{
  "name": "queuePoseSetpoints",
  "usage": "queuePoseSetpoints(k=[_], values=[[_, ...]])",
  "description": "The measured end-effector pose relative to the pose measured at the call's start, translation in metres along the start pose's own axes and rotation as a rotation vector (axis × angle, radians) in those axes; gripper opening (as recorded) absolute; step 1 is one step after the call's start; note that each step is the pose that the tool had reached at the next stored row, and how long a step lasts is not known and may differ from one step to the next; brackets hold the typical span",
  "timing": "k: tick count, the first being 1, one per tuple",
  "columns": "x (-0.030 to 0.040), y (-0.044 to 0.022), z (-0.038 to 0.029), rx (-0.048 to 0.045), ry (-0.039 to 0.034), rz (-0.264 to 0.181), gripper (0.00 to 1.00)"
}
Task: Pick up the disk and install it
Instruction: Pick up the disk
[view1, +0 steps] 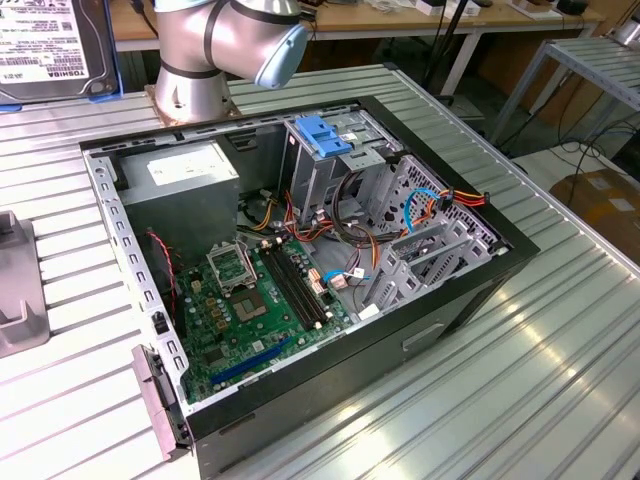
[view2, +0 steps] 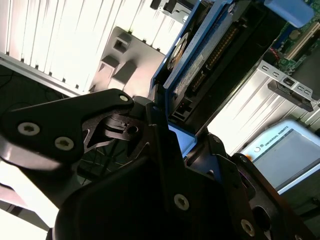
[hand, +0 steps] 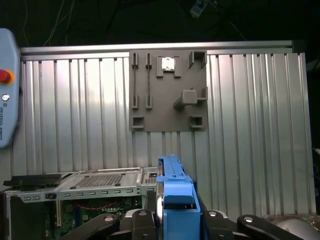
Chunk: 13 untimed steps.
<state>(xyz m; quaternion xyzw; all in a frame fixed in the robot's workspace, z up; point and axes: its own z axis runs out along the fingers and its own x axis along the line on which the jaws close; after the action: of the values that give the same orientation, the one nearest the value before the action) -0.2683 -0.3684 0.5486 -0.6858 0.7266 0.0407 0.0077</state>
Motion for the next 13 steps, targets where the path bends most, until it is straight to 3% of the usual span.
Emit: queuePoseSetpoints(k=[13], values=[[0.0028, -0.0048, -0.0004, 0.0, 0.0, 0.0, 0.37]])
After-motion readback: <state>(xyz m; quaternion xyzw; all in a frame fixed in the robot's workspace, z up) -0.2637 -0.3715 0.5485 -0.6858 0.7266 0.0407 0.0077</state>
